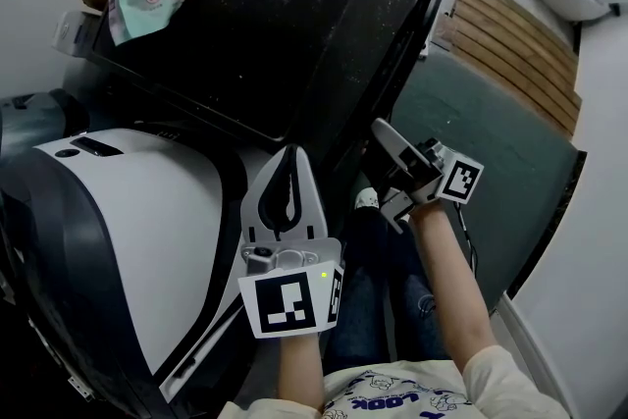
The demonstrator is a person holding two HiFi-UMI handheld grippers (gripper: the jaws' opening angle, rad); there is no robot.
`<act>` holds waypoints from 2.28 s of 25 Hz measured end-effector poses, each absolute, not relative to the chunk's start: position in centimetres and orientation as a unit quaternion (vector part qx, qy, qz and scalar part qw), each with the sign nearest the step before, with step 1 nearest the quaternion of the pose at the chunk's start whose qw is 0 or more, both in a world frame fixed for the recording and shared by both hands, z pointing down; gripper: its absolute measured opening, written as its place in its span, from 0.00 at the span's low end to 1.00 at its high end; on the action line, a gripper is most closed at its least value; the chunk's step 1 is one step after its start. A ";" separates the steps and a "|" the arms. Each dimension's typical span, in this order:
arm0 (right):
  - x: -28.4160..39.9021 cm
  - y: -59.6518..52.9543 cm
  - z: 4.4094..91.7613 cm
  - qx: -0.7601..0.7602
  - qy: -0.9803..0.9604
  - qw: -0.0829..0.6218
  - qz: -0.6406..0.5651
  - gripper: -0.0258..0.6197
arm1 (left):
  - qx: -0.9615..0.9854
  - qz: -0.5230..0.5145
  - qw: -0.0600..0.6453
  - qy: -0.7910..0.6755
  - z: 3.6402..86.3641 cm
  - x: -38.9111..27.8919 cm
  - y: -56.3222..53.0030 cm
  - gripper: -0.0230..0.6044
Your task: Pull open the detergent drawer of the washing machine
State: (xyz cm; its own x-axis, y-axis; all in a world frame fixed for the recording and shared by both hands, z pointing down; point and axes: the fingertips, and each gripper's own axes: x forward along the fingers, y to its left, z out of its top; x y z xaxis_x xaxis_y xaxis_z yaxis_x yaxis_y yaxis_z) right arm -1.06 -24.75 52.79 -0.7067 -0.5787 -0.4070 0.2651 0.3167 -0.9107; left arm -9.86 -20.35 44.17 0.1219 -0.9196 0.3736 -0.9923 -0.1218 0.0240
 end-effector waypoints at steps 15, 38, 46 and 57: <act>1.4 -23.5 52.9 -0.106 0.725 0.365 -0.574 0.34 | 0.746 0.135 0.131 -0.639 43.7 -8.0 -20.5 0.06; 3.5 -22.3 53.1 -0.103 0.732 0.356 -0.572 0.31 | 0.759 0.137 0.127 -0.623 43.3 -5.9 -20.0 0.06; 5.2 -21.4 52.9 -0.108 0.732 0.363 -0.566 0.30 | 0.761 0.136 0.124 -0.622 43.1 -5.4 -20.0 0.06; 5.8 -20.8 53.6 -0.107 0.737 0.349 -0.569 0.28 | 0.767 0.137 0.123 -0.614 42.8 -4.3 -19.4 0.06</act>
